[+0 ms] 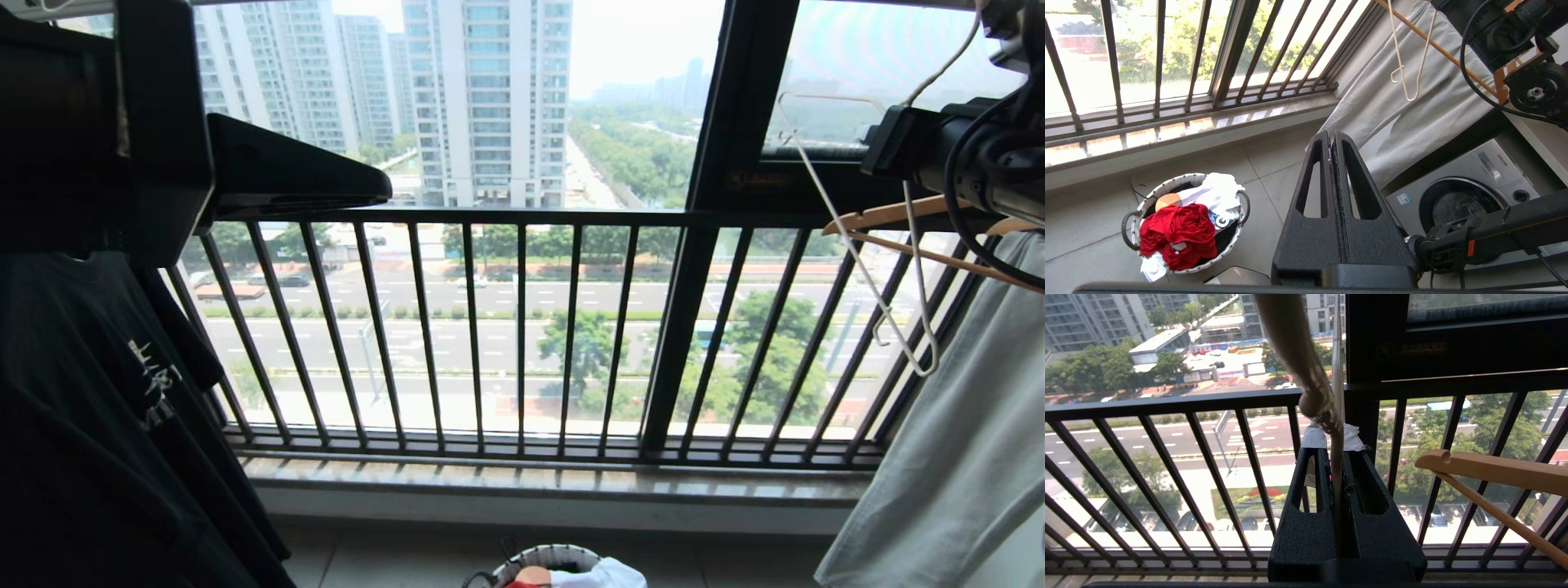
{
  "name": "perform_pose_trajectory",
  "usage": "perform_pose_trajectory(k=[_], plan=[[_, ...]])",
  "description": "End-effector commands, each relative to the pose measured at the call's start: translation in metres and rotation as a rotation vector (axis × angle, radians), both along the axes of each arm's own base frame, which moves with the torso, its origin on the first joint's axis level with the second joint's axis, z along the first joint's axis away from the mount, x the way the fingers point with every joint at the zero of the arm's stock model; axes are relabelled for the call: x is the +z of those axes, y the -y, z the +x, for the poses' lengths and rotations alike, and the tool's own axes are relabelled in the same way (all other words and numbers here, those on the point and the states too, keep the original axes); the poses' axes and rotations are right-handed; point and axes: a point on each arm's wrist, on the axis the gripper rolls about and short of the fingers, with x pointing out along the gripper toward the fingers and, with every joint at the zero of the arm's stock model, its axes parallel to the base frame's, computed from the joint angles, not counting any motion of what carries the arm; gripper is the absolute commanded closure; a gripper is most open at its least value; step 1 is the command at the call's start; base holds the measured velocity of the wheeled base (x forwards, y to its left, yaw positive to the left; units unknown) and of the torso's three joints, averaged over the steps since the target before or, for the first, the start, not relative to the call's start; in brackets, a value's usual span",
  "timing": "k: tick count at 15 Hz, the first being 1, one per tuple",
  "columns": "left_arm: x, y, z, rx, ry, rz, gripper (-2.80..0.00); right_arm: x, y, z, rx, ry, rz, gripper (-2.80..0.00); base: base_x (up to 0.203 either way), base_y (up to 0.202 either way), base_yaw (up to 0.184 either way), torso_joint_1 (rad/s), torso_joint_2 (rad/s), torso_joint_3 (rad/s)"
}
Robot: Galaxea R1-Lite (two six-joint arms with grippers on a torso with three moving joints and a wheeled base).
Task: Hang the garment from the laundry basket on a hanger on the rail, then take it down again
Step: Hang the clothes rack on the clothesline
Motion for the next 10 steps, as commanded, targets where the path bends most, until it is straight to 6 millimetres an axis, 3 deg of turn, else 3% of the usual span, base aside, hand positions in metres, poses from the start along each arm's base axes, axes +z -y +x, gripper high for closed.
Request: perform_pose_trajectory(k=[1, 7, 10], plan=[[0.001, 0.0, 0.0, 0.001, -0.002, -0.004, 0.0, -0.011, -0.001, 0.011, -0.001, -0.042, -0.015, 0.0, 0.0, 0.0, 0.0, 0.0, 0.0, 0.0], [0.001, -0.001, -0.001, -0.001, 0.002, -0.005, 0.0, -0.003, 0.0, -0.001, -0.003, -0.039, -0.05, 0.0, 0.0, 0.0, 0.0, 0.0, 0.0, 0.0], [0.0, 0.0, 0.0, -0.001, -0.003, -0.001, 0.0, 0.016, 0.002, -0.032, -0.002, -0.004, -0.051, 0.0, 0.0, 0.0, 0.0, 0.0, 0.0, 0.0]])
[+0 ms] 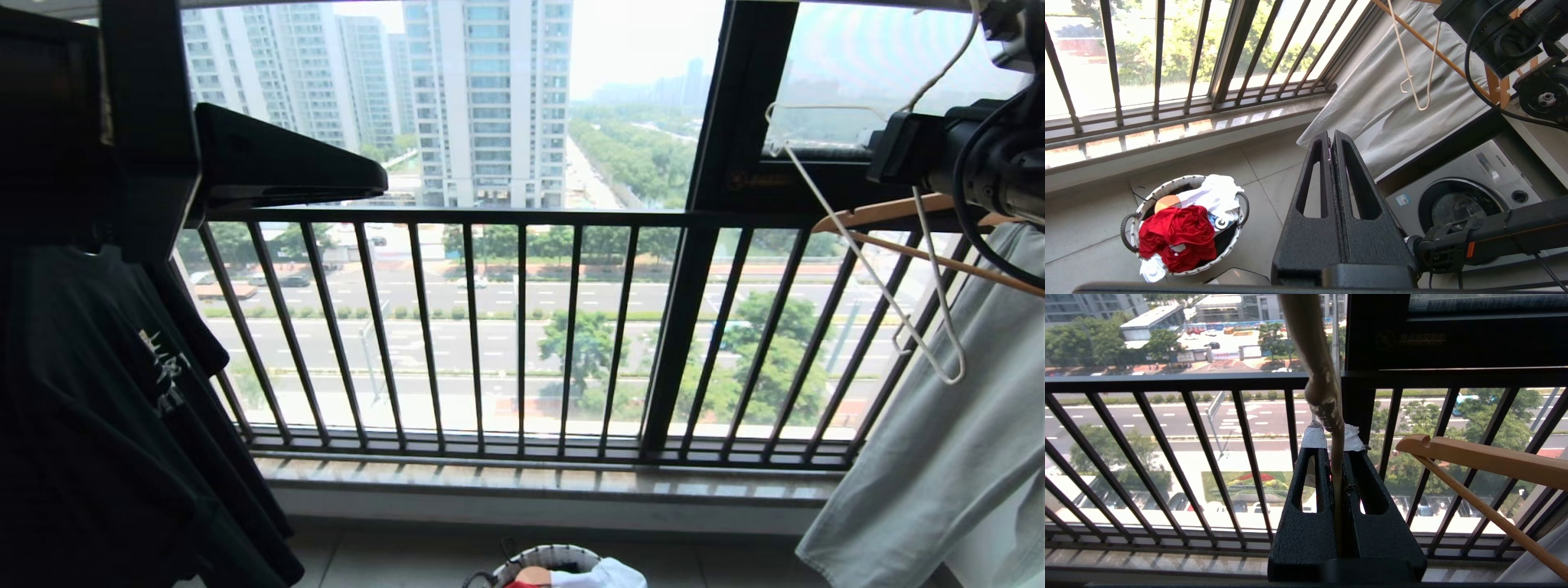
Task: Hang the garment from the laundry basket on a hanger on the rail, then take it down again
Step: Hang the clothes rack on the clothesline
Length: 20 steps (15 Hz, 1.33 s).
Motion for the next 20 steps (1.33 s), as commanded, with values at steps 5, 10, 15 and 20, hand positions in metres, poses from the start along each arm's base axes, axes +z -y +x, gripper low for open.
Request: perform_pose_trajectory(k=[5, 10, 15, 20], plan=[[-0.003, 0.002, 0.001, -0.01, -0.015, 0.006, 0.0, 0.031, 0.003, -0.064, 0.023, 0.034, -0.068, -2.8, 0.0, 0.0, 0.0, 0.0, 0.0, 0.0], [-0.002, 0.0, -0.004, -0.017, -0.007, 0.001, 0.0, 0.028, 0.002, -0.068, 0.07, -0.054, -0.098, -2.8, 0.0, 0.0, 0.0, 0.0, 0.0, 0.0], [0.002, -0.005, -0.01, -0.018, 0.008, -0.013, 0.0, 0.001, 0.004, -0.097, 0.077, -0.129, -0.092, -2.8, 0.0, 0.0, 0.0, 0.0, 0.0, 0.0], [-0.001, -0.002, -0.006, -0.018, -0.003, -0.003, 0.0, -0.064, 0.009, -0.136, 0.061, -0.28, -0.074, -2.8, 0.0, 0.0, 0.0, 0.0, 0.0, 0.0]])
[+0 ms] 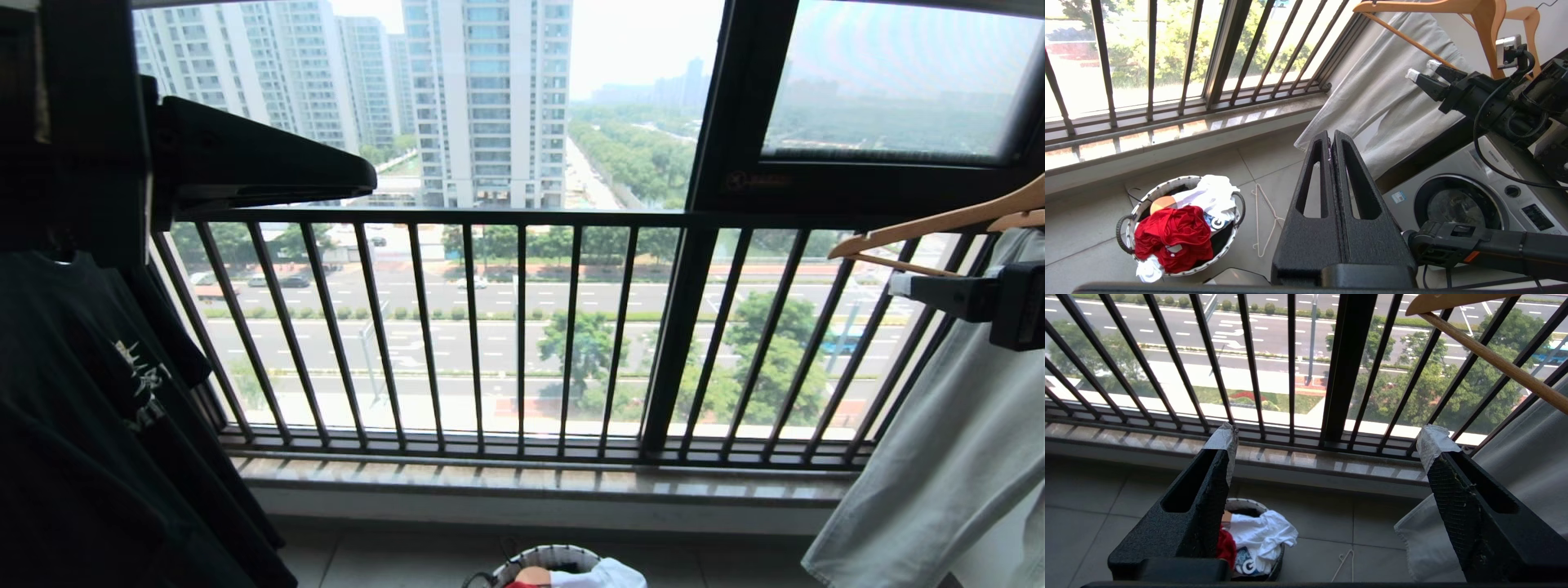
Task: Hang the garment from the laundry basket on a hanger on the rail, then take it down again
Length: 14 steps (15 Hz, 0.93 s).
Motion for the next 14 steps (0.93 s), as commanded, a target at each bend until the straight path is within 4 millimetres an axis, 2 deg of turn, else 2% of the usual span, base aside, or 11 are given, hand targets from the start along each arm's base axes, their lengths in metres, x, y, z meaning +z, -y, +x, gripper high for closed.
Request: perform_pose_trajectory(k=[1, 7, 14], plan=[[-0.002, 0.003, 0.003, 0.0, -0.012, 0.007, 0.0, -0.022, 0.003, -0.025, -0.024, -0.015, 0.029, -2.8, 0.0, 0.0, 0.0, 0.0, 0.0, 0.0], [-0.001, 0.001, 0.001, 0.003, -0.006, 0.002, 0.0, -0.043, 0.005, -0.032, -0.042, -0.062, 0.044, -2.8, 0.0, 0.0, 0.0, 0.0, 0.0, 0.0], [0.002, -0.005, -0.005, 0.003, 0.01, -0.012, 0.0, -0.041, 0.005, -0.032, -0.042, -0.056, 0.041, -2.8, 0.0, 0.0, 0.0, 0.0, 0.0, 0.0]])
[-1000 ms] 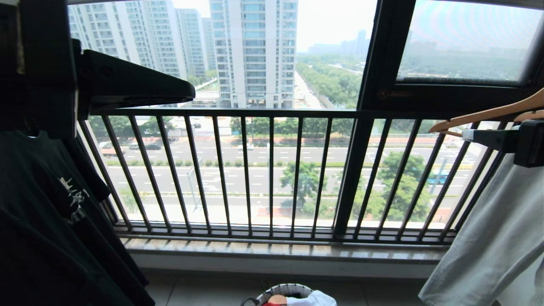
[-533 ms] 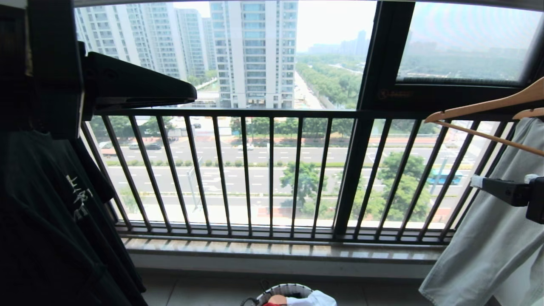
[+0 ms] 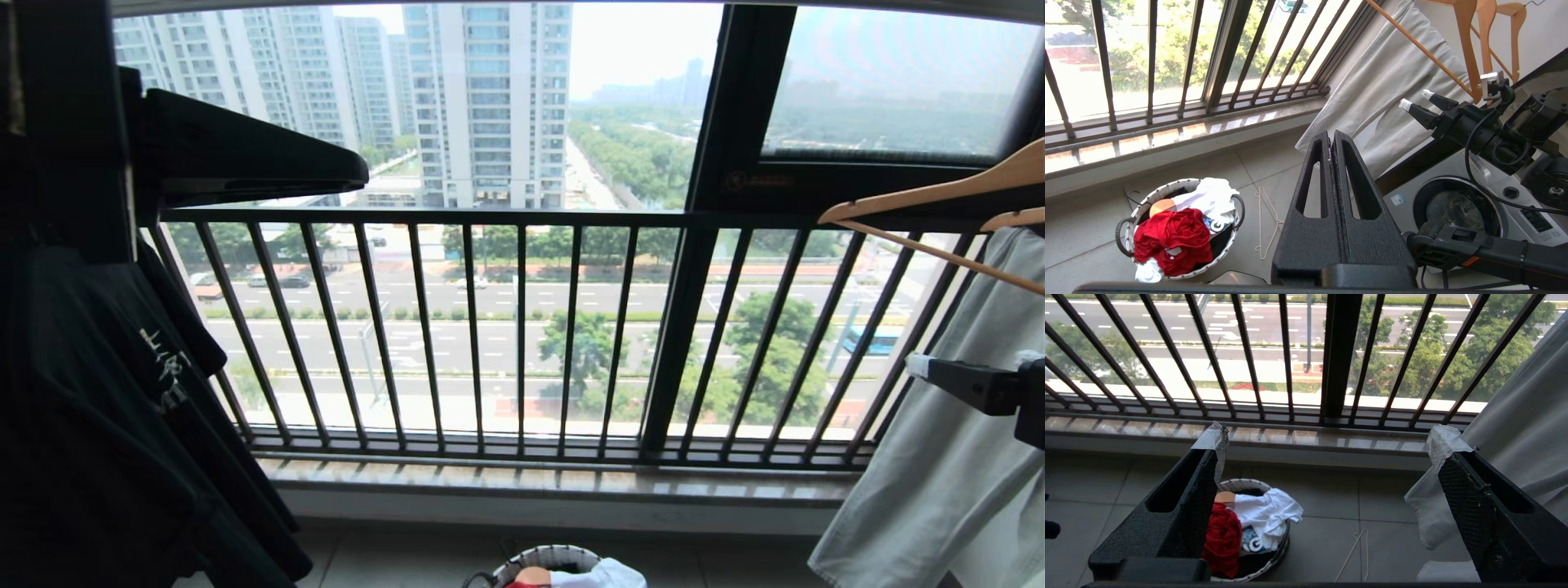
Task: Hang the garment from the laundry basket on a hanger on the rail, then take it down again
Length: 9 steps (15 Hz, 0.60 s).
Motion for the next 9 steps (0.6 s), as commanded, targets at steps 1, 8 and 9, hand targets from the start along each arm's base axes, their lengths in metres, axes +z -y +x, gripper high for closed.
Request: perform_pose_trajectory(k=[1, 8, 9], plan=[[0.0009, -0.0018, -0.0021, 0.0, 0.002, -0.005, 0.0, 0.0005, 0.0002, -0.0002, -0.001, 0.002, 0.0, -2.8, 0.0, 0.0, 0.0, 0.0, 0.0, 0.0], [0.0009, -0.0018, -0.0022, -0.002, 0.002, -0.006, 0.0, 0.0014, -0.0001, 0.0004, 0.002, 0.005, -0.002, 0.0, 0.0, 0.0, 0.0, 0.0, 0.0, 0.0], [0.0004, -0.0016, -0.002, -0.002, 0.0, -0.004, 0.0, 0.0001, -0.0002, 0.0019, 0.003, -0.002, 0.002, 0.0, 0.0, 0.0, 0.0, 0.0, 0.0, 0.0]])
